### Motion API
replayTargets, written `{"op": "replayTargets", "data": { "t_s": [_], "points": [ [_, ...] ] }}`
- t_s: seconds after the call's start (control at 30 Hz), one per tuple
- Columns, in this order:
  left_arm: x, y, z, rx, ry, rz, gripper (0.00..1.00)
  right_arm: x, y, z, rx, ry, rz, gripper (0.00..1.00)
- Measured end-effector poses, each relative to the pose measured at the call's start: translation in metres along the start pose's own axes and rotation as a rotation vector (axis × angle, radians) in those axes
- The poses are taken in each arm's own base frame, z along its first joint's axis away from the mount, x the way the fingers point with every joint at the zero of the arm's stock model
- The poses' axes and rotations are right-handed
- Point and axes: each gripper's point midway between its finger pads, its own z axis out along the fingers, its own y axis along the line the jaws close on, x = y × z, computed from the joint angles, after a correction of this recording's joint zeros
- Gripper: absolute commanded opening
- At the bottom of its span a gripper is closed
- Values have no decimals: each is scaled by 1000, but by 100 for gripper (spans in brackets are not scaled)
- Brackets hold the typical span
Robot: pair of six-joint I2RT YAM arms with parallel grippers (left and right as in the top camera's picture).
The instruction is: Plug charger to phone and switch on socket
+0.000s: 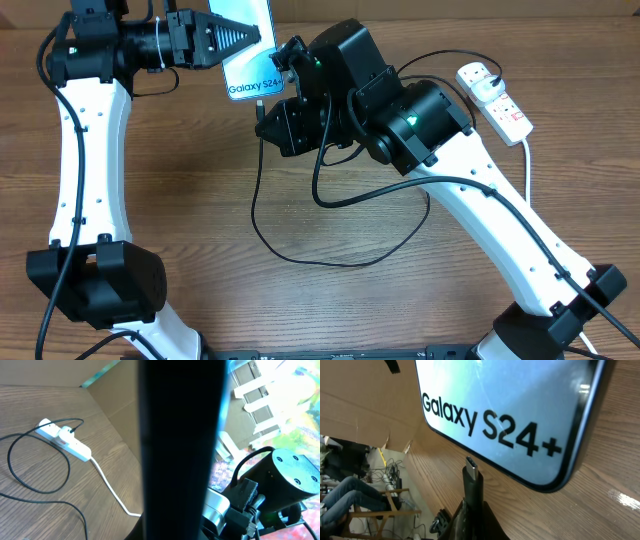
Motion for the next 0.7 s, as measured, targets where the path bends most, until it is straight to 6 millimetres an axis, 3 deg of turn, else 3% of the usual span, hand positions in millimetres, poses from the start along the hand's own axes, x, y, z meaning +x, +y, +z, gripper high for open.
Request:
{"op": "replayTargets", "data": {
  "t_s": [0.7],
  "points": [
    [0,0,1,0,1,-22,4,-5,2,0,-9,-19,-11,4]
  ]
}}
